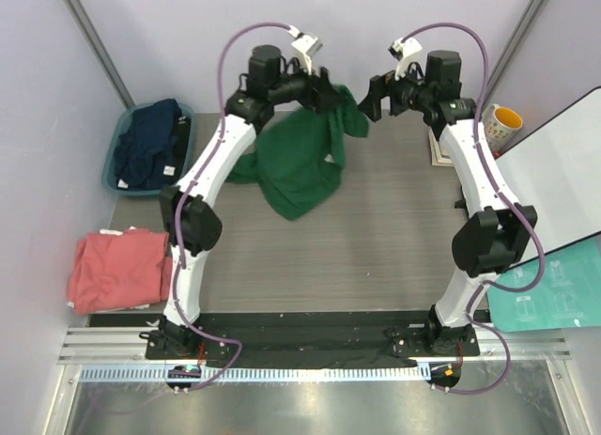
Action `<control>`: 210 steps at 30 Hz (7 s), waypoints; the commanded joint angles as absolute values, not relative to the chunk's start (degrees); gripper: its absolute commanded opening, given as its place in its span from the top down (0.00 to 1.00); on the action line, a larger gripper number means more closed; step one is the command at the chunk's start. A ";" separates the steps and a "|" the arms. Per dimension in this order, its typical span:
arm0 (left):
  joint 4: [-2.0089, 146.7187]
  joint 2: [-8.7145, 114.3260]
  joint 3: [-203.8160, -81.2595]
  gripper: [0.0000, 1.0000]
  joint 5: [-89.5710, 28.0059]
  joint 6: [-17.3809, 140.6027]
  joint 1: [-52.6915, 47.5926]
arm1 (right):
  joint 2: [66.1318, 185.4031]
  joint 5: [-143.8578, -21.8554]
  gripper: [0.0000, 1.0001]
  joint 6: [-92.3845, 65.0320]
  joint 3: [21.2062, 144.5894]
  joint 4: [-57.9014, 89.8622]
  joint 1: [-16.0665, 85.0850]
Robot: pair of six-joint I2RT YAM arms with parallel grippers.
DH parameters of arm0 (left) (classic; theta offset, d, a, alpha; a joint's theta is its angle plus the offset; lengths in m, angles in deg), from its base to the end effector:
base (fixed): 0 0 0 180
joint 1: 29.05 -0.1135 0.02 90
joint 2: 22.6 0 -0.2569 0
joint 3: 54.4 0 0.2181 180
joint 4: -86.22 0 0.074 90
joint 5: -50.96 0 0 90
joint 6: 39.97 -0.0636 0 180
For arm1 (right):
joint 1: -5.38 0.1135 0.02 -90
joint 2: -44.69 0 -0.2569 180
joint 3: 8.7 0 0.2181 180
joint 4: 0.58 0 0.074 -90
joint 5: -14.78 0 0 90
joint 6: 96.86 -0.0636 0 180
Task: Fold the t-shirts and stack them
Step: Move the tshirt to the center of the board, then flatten out the tshirt
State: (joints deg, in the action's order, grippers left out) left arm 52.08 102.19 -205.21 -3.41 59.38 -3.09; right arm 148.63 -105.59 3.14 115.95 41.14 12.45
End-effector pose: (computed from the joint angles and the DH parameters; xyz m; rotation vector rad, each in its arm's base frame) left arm 0.4216 -0.2465 0.4024 0.7233 1.6337 -0.9798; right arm 0.3992 0.0819 0.3938 -0.6262 1.8083 0.4774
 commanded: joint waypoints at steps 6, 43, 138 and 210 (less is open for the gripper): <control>62.86 95.73 -198.54 0.00 -21.16 65.95 -5.66 | 136.80 -92.36 0.00 5.53 104.13 32.26 13.55; 59.00 81.98 -151.40 0.00 -42.20 16.20 -17.62 | 168.53 -95.17 0.20 34.35 110.89 57.40 30.51; 51.01 62.66 -143.24 1.00 -29.73 -1.55 -20.79 | 148.92 -62.22 0.88 57.56 100.36 28.95 19.98; 47.06 74.52 -148.24 1.00 -28.94 3.01 -19.90 | 157.97 -90.50 0.99 65.90 111.10 96.61 27.09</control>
State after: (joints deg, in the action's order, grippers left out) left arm 50.94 77.25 -145.50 -31.54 4.95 -18.50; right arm 159.88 -88.87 57.50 99.07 74.37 27.64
